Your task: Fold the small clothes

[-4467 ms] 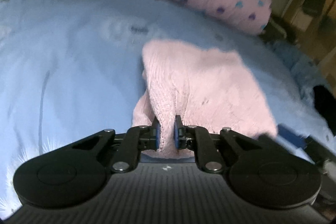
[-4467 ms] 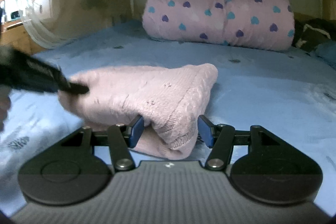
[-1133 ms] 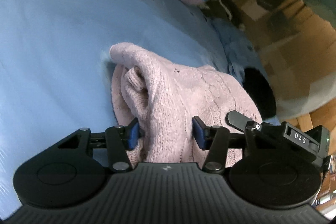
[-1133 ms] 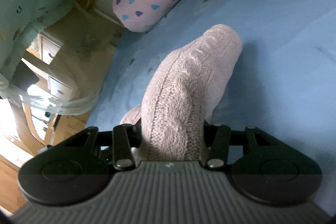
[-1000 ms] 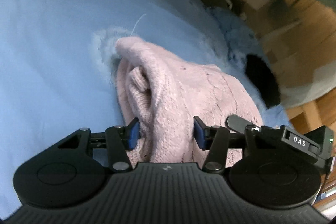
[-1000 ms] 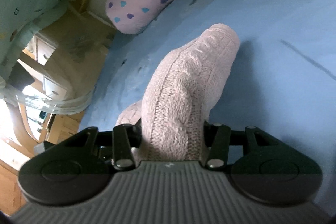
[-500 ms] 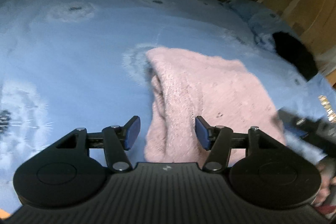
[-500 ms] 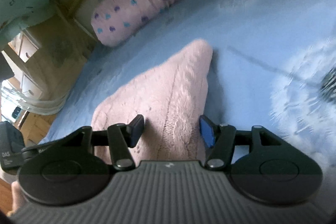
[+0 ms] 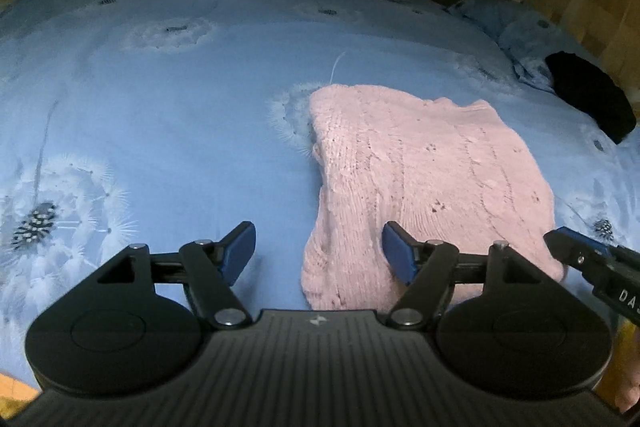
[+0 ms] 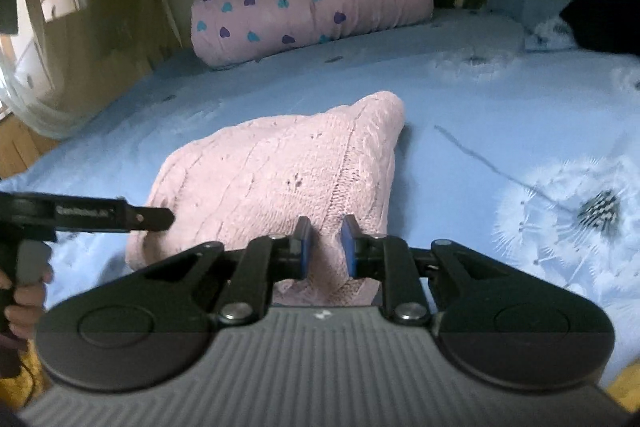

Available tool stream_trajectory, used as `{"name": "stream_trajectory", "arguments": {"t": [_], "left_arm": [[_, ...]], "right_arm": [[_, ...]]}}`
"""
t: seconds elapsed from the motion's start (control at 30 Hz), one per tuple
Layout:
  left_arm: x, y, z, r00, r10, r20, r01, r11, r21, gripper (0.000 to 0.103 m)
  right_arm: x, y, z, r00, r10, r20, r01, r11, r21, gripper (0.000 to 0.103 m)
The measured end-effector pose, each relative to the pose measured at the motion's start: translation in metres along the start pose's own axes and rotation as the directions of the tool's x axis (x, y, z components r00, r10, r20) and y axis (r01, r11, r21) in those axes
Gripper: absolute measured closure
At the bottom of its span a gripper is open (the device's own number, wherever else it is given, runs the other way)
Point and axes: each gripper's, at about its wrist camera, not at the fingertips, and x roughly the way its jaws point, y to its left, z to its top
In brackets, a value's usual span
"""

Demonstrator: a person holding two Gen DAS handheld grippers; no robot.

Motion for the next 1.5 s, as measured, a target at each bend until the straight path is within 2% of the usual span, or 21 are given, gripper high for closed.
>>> {"name": "stream_trajectory", "arguments": {"t": [0.13,0.17,0.23,0.3,0.37,0.47,0.6,0.77,1.07,1.5], "left_arm": [[-0.019,-0.011,-0.003,0.999,0.031,0.016,-0.031,0.999,0.029,0.023],[-0.025,-0.014,-0.005,0.999,0.03,0.021,-0.03,0.999,0.035,0.018],[-0.035,-0.02,-0.011,0.999,0.027,0.042,-0.028,0.999,0.038,0.013],[-0.043,-0.027,-0.017,0.998,0.034,0.056,-0.036,0.999,0.04,0.007],[-0.046,-0.034,-0.023,0.997,0.048,0.063,-0.051,0.998,0.039,0.004],[-0.046,-0.041,-0.033,0.996,0.065,0.063,-0.068,0.997,0.039,0.002],[-0.035,-0.05,-0.042,0.997,0.081,0.018,-0.082,0.996,0.043,0.002],[-0.022,-0.06,-0.053,0.996,0.086,-0.028,-0.084,0.994,0.072,0.001],[0.002,-0.067,-0.063,0.986,0.146,-0.079,-0.136,0.983,0.12,0.0],[0.007,-0.063,-0.066,0.987,0.139,-0.075,-0.132,0.987,0.094,0.0]], "right_arm": [[-0.016,0.002,0.002,1.0,-0.008,0.011,0.008,1.0,0.015,0.08],[-0.019,0.004,0.003,1.0,-0.009,0.016,0.009,1.0,0.018,0.077],[-0.027,0.006,0.002,1.0,-0.001,0.027,0.001,1.0,0.018,0.071],[-0.035,0.008,0.0,0.999,0.019,0.03,-0.02,1.0,0.015,0.056],[-0.042,0.012,-0.004,0.999,0.023,0.034,-0.023,1.0,-0.001,0.046],[-0.05,0.019,-0.008,0.999,0.005,0.039,-0.003,0.999,-0.042,0.038],[-0.054,0.024,-0.015,0.998,-0.051,0.021,0.052,0.995,-0.08,0.026],[-0.049,0.023,-0.027,0.995,-0.096,-0.005,0.094,0.988,-0.12,0.026],[-0.031,0.011,-0.042,0.99,-0.126,-0.058,0.12,0.989,-0.091,0.025],[-0.023,0.006,-0.053,0.99,-0.134,-0.048,0.129,0.988,-0.086,0.023]]}}
